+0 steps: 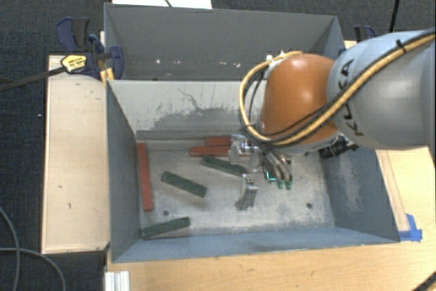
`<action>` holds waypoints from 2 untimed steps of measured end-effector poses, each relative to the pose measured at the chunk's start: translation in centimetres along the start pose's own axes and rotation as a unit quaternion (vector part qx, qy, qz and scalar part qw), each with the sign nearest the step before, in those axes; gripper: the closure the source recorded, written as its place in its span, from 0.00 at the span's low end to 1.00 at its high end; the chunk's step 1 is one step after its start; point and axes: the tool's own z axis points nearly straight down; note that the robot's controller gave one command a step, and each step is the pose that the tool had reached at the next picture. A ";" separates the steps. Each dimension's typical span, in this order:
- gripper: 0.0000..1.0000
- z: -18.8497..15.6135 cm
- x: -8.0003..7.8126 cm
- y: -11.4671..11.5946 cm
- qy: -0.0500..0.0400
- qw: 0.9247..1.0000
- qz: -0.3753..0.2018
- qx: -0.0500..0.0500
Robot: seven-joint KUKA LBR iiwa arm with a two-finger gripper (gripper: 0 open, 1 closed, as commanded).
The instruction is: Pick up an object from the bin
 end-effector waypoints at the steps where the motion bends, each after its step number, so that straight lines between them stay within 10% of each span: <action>1: 0.00 1.6 -0.5 1.0 -0.003 1.000 0.026 0.000; 2: 0.00 7.5 -5.1 6.2 -0.003 0.999 0.046 -0.001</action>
Offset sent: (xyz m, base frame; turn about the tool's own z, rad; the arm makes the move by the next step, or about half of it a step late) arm 0.0565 0.0691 -0.0876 0.0894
